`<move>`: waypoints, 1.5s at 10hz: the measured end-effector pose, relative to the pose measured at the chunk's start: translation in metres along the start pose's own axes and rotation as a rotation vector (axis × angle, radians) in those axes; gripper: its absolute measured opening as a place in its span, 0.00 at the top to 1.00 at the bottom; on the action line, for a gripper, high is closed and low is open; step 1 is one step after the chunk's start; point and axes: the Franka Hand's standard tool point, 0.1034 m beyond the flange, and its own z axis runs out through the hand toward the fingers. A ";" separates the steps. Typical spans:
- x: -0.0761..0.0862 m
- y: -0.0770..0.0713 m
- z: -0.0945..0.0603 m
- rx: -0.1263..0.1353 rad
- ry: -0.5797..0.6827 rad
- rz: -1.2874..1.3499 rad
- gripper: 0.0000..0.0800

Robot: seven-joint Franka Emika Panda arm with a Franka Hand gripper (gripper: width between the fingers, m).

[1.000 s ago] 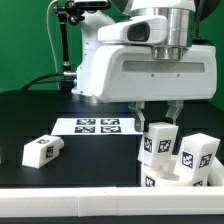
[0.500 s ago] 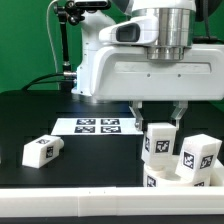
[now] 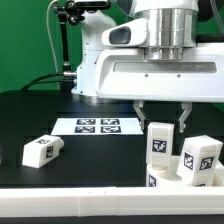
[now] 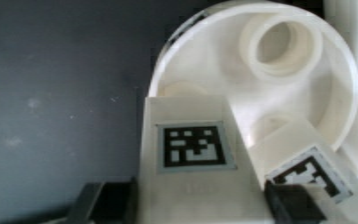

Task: Assemble stool

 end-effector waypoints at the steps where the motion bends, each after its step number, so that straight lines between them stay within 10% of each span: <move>1: -0.001 -0.001 0.000 0.004 0.006 0.127 0.57; 12: -0.003 -0.001 0.001 0.084 -0.083 1.099 0.57; 15: -0.004 -0.003 0.000 0.088 -0.087 1.087 0.29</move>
Offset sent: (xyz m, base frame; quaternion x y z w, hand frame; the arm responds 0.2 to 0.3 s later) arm -0.0093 -0.0006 0.0016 -0.0015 -0.0019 0.2381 0.9712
